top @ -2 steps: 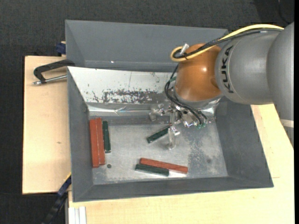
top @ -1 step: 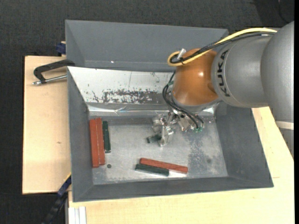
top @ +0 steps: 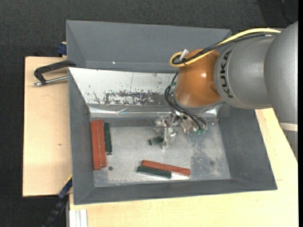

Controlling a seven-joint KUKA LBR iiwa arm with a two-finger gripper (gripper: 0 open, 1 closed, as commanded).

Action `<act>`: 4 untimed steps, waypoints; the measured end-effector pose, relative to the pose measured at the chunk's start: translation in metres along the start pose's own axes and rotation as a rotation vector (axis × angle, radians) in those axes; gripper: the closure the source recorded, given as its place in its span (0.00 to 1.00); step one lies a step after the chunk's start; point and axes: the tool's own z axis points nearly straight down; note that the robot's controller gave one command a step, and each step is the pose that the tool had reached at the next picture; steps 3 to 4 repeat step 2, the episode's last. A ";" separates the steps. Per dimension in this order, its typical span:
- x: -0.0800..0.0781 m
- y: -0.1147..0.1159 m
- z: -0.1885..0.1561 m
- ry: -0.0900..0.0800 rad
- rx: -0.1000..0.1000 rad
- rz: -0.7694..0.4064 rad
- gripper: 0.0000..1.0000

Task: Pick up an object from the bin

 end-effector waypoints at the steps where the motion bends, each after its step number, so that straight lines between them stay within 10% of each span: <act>1: 0.001 0.001 -0.004 0.004 -0.001 0.000 1.00; 4: 0.002 0.001 -0.025 0.007 -0.002 -0.001 1.00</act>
Offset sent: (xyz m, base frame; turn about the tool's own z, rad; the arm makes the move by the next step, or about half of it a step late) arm 0.0000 0.0000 0.0619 0.0000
